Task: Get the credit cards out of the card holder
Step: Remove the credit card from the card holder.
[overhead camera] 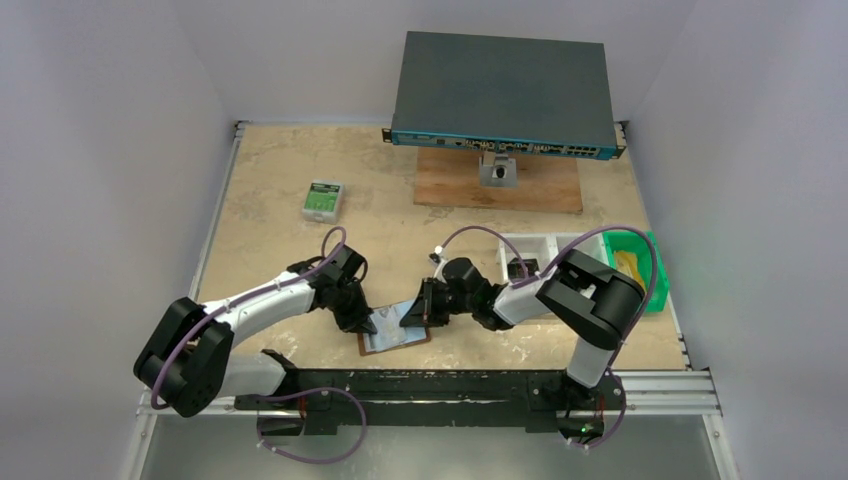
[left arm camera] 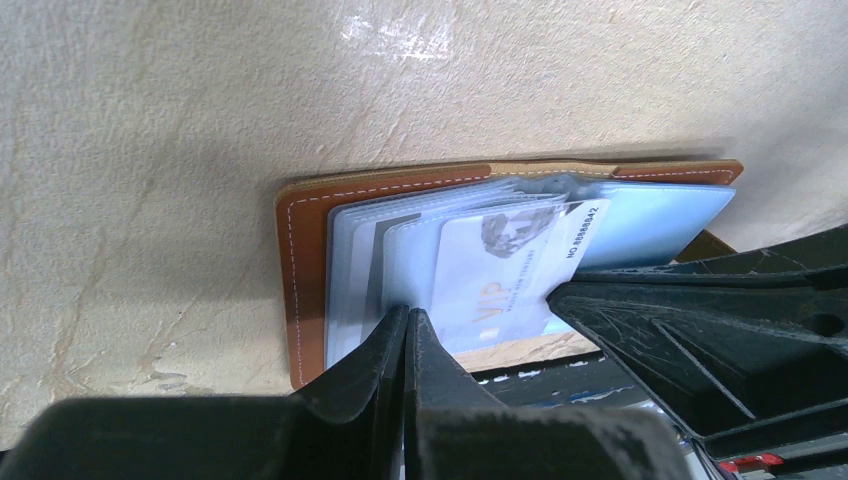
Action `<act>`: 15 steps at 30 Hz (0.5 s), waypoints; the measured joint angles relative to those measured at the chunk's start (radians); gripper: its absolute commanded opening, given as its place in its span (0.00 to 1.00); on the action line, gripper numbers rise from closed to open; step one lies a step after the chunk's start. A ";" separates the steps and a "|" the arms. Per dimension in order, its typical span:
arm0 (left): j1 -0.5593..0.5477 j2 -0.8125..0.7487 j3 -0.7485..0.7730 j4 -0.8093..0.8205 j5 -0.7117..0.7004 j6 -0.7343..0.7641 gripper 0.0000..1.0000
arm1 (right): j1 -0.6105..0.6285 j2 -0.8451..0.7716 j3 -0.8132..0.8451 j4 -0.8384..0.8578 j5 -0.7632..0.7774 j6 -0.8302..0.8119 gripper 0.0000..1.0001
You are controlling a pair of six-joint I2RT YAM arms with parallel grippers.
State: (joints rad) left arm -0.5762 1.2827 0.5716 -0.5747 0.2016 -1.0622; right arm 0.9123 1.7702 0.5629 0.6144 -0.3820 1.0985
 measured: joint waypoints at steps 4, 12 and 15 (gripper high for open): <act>0.000 0.000 0.000 -0.001 0.000 0.003 0.00 | -0.004 -0.014 -0.003 -0.016 0.007 -0.003 0.00; 0.000 0.011 0.008 -0.006 0.001 0.007 0.00 | -0.006 -0.010 -0.001 -0.003 -0.004 -0.016 0.25; 0.000 0.017 0.013 -0.010 0.002 0.008 0.00 | -0.006 0.013 0.011 0.021 -0.020 -0.016 0.25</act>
State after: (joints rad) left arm -0.5762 1.2999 0.5842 -0.5842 0.2031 -1.0546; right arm 0.9066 1.7832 0.5739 0.6350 -0.4019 1.0824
